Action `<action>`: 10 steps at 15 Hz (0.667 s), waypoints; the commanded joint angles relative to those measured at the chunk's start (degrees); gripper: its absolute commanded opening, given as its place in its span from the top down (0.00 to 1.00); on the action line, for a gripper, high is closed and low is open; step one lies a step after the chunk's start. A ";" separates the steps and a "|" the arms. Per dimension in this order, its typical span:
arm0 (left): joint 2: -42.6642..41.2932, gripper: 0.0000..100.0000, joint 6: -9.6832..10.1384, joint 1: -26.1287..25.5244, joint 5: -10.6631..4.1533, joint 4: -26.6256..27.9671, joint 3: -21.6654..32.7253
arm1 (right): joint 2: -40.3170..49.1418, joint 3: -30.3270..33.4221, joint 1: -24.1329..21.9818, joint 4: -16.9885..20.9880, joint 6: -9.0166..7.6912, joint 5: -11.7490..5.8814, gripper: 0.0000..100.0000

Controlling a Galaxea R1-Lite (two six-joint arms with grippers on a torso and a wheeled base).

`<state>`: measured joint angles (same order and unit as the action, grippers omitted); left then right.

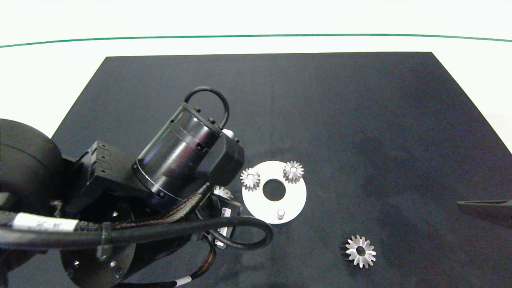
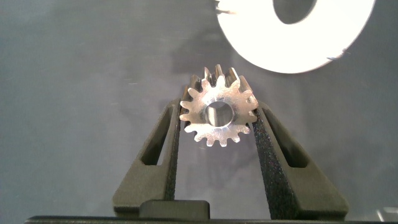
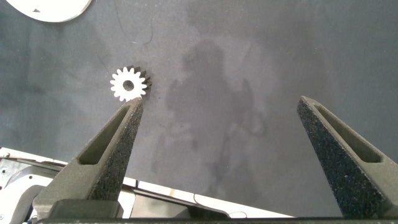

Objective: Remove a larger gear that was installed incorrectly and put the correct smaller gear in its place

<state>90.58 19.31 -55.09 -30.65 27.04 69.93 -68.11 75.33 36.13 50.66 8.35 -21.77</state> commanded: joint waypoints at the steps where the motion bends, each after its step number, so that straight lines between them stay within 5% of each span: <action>1: 4.17 0.99 0.03 -4.06 -0.20 1.44 2.58 | 0.70 0.35 -2.38 0.31 -0.44 -0.11 0.00; 10: 8.74 0.99 -1.82 -5.73 -0.20 3.20 8.82 | 2.19 1.14 -12.14 0.22 -5.98 0.68 0.00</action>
<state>97.95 17.38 -60.83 -30.70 30.06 77.84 -66.23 76.35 25.33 50.63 2.63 -21.03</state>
